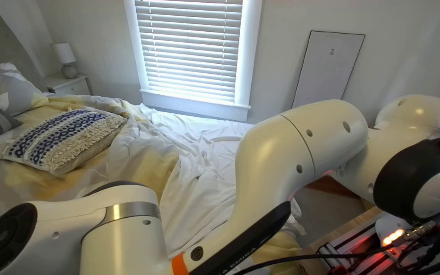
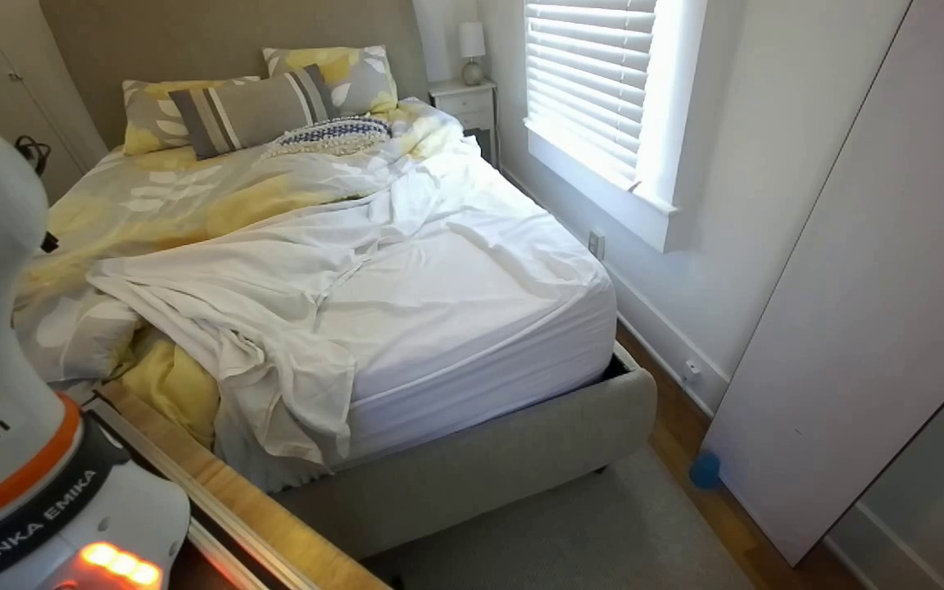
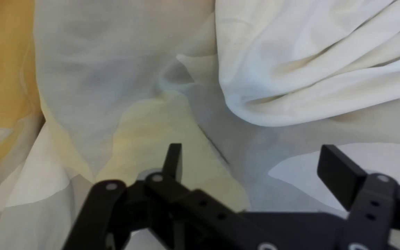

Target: Pull the white bed sheet backwards

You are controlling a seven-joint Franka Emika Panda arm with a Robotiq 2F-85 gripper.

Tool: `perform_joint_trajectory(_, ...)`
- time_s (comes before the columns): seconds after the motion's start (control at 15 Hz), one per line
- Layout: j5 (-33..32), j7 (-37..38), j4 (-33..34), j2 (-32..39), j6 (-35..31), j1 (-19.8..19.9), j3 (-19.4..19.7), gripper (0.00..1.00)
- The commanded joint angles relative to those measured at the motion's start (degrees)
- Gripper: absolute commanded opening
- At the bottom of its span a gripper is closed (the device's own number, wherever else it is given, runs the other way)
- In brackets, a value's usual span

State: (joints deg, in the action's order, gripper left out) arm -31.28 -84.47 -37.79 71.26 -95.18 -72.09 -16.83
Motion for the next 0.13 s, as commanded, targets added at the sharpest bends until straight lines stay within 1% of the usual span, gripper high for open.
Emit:
perform_joint_trajectory(0.0,0.00,0.00,0.00,0.00,0.00,0.03,0.00,1.00)
perform_joint_trajectory(0.07,0.00,0.00,0.00,0.00,0.00,0.08,0.01,1.00)
